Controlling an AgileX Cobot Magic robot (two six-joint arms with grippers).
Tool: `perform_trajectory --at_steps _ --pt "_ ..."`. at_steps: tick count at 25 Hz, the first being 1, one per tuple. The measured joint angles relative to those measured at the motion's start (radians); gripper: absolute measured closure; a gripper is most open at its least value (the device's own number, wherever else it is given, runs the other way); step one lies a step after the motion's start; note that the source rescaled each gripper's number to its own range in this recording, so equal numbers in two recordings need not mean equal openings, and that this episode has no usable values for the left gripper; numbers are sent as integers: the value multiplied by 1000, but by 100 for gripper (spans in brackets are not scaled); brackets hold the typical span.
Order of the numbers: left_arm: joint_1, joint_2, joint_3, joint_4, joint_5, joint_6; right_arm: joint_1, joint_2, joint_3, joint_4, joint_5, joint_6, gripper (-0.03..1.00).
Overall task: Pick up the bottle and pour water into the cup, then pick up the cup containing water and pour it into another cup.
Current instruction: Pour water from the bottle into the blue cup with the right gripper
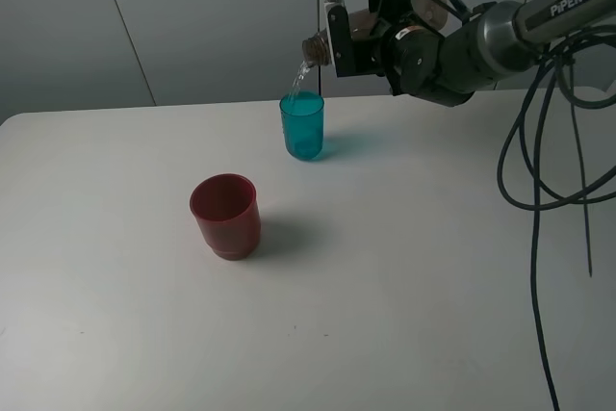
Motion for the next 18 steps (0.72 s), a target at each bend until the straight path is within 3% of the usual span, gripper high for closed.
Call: perform_trajectory --at_steps 18 --pt "0 0 0 0 0 0 0 0 0 4 -17 -40 93"
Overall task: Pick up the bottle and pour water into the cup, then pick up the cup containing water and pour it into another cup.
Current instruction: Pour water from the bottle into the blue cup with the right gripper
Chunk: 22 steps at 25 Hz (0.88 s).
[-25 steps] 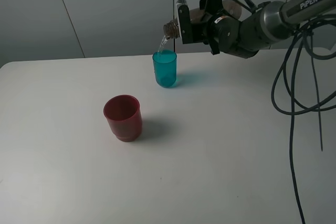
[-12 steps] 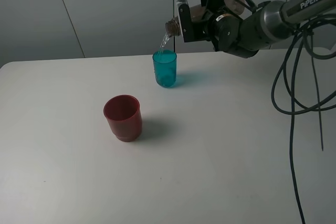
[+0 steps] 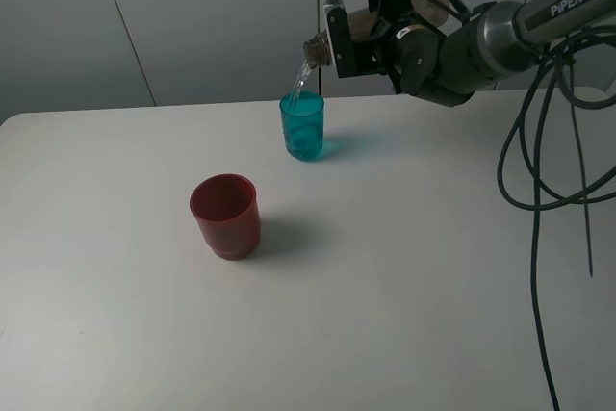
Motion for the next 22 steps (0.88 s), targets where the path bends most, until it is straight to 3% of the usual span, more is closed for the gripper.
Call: perform_trajectory --at_steps 16,22 --pt "0 0 0 0 0 0 -8 0 0 5 -28 0 93" --pt "0 0 0 0 0 0 -8 0 0 -50 -30 0 93"
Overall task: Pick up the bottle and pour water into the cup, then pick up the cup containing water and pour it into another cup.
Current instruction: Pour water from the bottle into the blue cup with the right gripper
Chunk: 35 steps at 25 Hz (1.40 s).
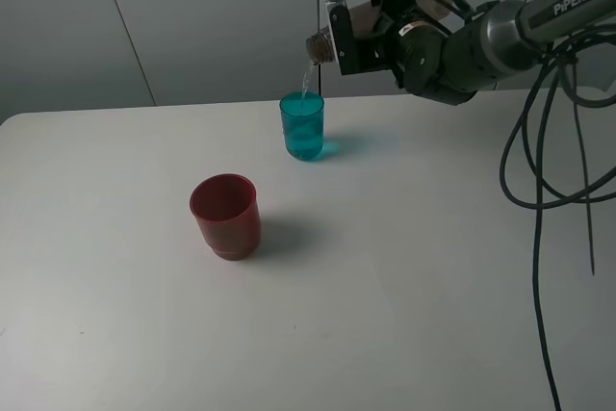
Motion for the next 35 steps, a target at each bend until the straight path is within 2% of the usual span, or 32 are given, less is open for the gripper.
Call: perform_trajectory --at_steps 28,35 --pt "0 0 0 0 0 0 -11 0 0 -189 0 -1 93" --pt "0 0 0 0 0 0 -16 0 0 -203 0 -1 93"
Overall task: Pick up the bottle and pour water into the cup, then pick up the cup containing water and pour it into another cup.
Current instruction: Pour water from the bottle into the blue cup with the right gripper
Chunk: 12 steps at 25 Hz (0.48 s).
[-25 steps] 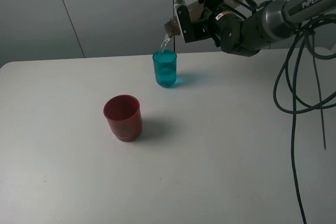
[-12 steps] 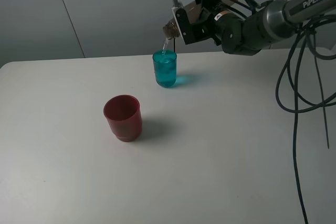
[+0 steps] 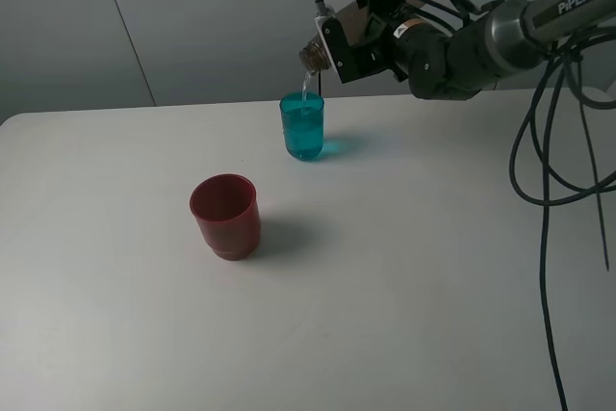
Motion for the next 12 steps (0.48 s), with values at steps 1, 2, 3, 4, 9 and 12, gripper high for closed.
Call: perform_trajectory --at_steps 1,2,3,4,9,12 --pt "0 0 0 0 0 0 -2 0 0 -5 0 0 93" --pt "0 0 0 0 0 0 -2 0 0 -12 0 0 93" --pt "0 0 0 0 0 0 -2 0 0 -14 0 0 93" --pt "0 0 0 0 0 0 -2 0 0 -17 0 0 93" --pt "0 0 0 0 0 0 -2 0 0 -19 0 0 93" --pt "0 0 0 0 0 0 -2 0 0 -23 0 0 93"
